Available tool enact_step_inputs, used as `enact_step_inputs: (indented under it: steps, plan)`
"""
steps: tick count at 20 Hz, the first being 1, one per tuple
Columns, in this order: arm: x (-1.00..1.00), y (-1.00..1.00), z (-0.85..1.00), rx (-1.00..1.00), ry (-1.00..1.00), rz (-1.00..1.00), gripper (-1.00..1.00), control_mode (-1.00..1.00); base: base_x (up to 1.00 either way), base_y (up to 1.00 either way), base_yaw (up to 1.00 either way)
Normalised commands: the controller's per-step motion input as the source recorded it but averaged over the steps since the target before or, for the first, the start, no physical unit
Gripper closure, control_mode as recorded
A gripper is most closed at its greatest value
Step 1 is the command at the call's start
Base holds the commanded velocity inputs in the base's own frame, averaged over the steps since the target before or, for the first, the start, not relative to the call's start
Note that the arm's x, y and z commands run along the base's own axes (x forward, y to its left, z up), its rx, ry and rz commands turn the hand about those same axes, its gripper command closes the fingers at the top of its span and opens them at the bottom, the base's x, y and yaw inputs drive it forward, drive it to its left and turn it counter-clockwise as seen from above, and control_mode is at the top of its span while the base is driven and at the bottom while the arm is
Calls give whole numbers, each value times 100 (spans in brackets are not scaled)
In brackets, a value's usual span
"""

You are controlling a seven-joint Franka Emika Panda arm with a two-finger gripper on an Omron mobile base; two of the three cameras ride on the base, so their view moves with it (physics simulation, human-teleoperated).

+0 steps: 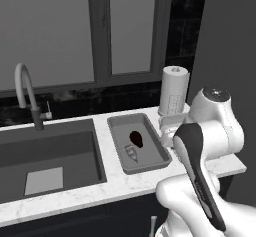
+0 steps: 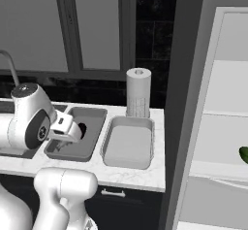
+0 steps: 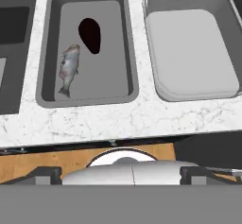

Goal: Place one avocado and one fish in each tupperware on the nearby counter, to pack two identical lunches.

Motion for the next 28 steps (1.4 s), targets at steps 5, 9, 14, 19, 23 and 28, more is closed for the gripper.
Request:
enact_step_inputs:
  steps: [5,9,14,19,23,28]
  plan:
    - [-47,-17,24,0,-34,0,-100,-100,0,0,0]
    - [-32,-1,0,0,-12,0,-100,-100,0,0,0]
    - [0,0,0,0,0,0,-100,-100,0,0,0]
    - [0,0,0,0,0,0,-100,100,-5,0,0]
    - [0,0,0,0,0,0,-100,100,-79,-19,-7]
    - [0,0,0,0,0,0,-100,100,-97,-58,-14]
